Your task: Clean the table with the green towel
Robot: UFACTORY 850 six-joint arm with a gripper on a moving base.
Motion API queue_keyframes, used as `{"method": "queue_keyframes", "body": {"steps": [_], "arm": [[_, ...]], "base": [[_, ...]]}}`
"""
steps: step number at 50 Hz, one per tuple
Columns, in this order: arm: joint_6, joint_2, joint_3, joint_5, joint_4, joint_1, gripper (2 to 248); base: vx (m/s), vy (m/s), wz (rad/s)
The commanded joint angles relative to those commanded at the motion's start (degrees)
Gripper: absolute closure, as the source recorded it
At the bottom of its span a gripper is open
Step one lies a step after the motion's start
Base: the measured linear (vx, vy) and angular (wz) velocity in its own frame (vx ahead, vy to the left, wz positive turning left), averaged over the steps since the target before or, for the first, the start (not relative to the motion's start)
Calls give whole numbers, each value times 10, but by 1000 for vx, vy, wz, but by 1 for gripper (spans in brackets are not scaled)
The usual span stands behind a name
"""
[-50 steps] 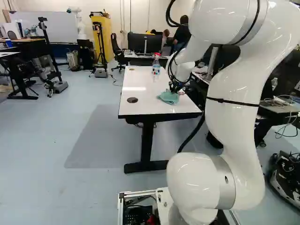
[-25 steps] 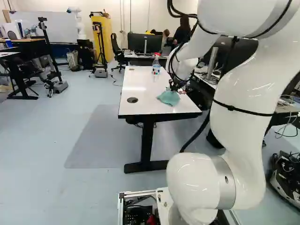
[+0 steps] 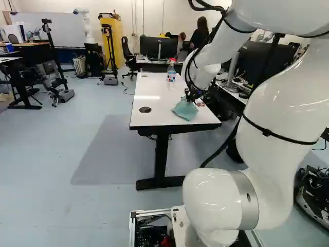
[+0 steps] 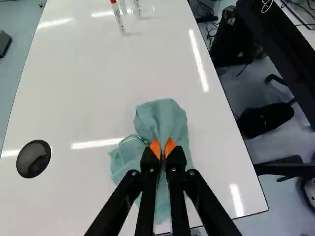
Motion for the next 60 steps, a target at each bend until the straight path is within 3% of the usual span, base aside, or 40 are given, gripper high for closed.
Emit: {"method": "queue_keyframes", "body": {"steps": [51, 60], "arm": [[0, 171, 163, 0, 0, 17, 218], [0, 183, 173, 0, 0, 19, 218]], "base": [[0, 0, 0], [0, 0, 0]]}}
